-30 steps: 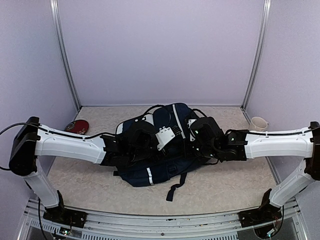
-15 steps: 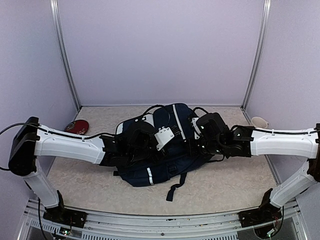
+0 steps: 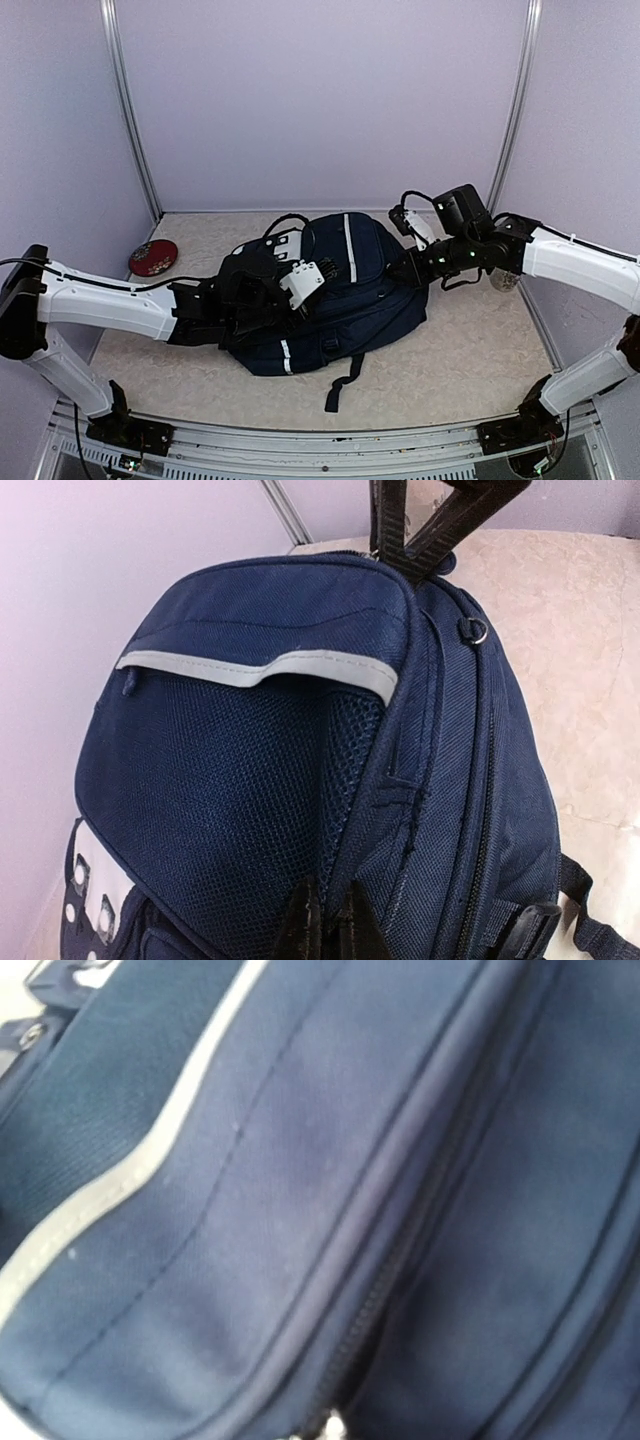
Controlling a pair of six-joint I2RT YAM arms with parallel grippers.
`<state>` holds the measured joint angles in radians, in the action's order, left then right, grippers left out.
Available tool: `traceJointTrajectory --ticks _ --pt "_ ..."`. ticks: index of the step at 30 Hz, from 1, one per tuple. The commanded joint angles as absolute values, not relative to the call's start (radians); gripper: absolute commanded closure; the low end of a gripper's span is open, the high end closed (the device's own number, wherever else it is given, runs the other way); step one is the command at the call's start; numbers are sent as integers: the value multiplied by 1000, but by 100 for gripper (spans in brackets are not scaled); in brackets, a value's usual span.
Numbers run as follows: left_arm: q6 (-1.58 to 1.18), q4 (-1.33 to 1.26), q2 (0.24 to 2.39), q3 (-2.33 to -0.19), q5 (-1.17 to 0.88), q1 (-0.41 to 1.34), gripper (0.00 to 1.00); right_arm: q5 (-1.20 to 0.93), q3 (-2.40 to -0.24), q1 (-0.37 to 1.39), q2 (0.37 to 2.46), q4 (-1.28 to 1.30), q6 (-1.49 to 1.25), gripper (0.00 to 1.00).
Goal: Pack the student bag
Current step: Zip the upper front pocket of the student bag.
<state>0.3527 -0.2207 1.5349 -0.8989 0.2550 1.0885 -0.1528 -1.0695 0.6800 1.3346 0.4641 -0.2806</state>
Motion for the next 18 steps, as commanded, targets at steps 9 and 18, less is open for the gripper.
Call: traceJointTrajectory --ticks 9,18 --pt "314 -133 1343 -797 573 869 100 -230 -1078 713 1428 326 -189 100" --pt "394 -173 1152 -720 80 873 17 -466 -1078 841 1574 -18 -353 100"
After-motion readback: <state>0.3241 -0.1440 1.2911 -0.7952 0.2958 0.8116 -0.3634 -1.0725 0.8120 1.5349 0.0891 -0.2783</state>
